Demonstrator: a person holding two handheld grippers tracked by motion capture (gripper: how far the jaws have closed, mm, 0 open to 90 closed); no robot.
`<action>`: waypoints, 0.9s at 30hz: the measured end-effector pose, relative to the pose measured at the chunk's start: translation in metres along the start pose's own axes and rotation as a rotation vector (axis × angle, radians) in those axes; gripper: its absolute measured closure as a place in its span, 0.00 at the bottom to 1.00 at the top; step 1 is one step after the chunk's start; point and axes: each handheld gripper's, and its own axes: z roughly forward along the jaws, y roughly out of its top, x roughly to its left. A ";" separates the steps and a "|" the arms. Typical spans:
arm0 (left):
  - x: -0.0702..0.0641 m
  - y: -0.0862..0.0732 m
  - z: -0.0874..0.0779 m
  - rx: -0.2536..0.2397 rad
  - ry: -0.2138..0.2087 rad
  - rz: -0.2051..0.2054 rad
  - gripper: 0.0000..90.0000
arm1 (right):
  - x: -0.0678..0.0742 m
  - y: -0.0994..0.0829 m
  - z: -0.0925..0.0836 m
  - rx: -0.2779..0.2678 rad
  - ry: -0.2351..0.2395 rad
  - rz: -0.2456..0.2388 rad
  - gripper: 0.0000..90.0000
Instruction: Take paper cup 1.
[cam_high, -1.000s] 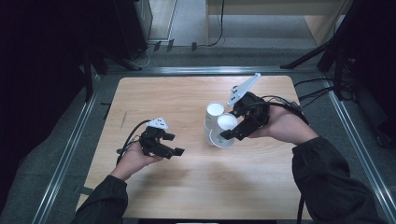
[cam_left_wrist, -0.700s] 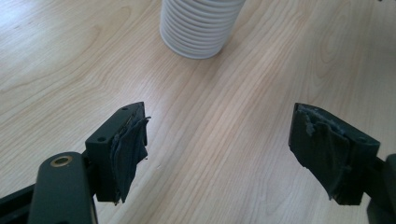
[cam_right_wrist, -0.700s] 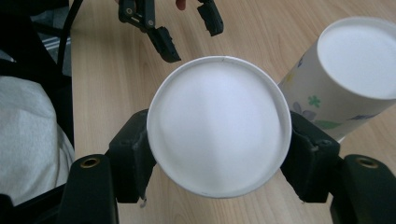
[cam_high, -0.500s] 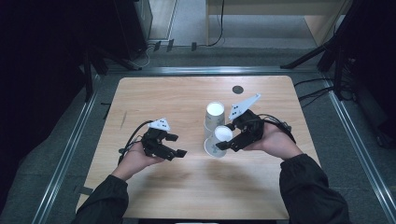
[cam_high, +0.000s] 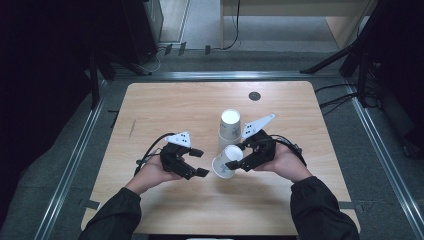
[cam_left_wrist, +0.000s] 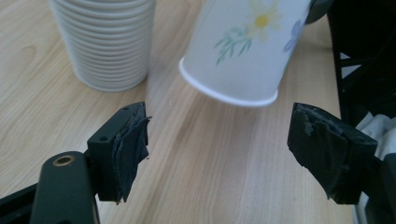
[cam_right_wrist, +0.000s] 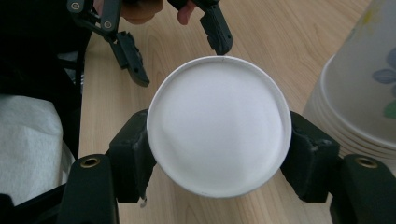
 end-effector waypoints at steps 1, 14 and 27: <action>-0.001 0.001 0.003 0.000 -0.010 0.004 0.23 | 0.000 0.000 0.002 0.004 0.001 0.003 0.38; -0.003 0.012 0.019 -0.015 -0.090 0.064 0.23 | 0.005 0.000 0.007 -0.039 0.045 0.014 0.38; -0.004 0.011 0.024 -0.016 -0.112 0.097 0.25 | 0.003 0.000 0.017 -0.059 0.103 0.039 0.38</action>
